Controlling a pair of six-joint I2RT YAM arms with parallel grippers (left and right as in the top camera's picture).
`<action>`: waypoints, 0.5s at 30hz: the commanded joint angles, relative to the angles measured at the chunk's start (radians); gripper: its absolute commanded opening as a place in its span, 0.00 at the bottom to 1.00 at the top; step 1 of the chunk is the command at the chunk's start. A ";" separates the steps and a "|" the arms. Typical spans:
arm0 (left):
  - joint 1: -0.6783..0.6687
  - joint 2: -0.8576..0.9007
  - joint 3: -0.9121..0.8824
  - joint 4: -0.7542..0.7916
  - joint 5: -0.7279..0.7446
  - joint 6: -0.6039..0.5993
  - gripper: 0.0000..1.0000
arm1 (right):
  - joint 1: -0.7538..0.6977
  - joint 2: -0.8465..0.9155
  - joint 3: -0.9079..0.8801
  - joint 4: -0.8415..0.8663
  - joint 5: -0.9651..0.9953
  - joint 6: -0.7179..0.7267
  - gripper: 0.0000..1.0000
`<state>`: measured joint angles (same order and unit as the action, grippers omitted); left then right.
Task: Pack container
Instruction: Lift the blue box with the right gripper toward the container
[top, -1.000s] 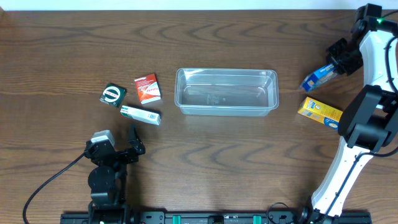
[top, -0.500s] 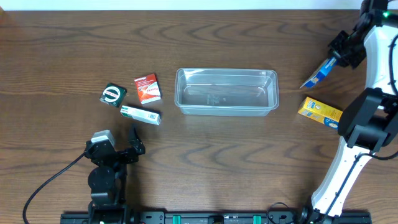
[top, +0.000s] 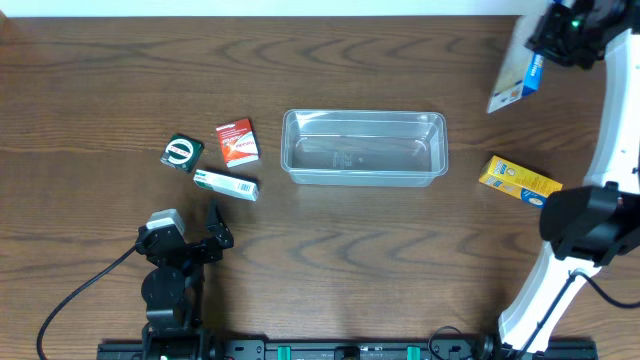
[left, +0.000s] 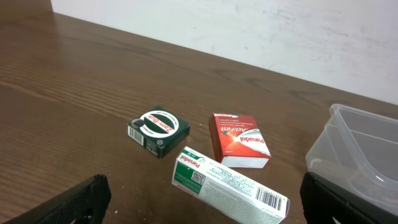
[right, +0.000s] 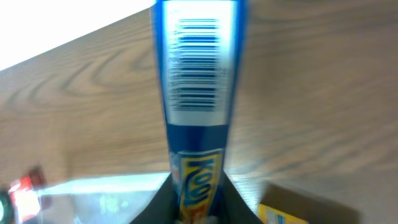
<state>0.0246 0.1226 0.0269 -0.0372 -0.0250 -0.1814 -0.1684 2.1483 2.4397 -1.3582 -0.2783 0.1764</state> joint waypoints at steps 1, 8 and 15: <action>0.004 -0.005 -0.023 -0.034 -0.004 0.016 0.98 | 0.081 -0.035 0.016 -0.012 -0.063 -0.188 0.07; 0.004 -0.005 -0.023 -0.034 -0.004 0.016 0.98 | 0.260 -0.044 0.016 -0.031 -0.049 -0.376 0.18; 0.004 -0.005 -0.023 -0.034 -0.004 0.016 0.98 | 0.431 -0.044 0.016 -0.095 0.064 -0.550 0.23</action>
<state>0.0246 0.1226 0.0269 -0.0372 -0.0250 -0.1814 0.2127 2.1342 2.4397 -1.4399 -0.2676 -0.2420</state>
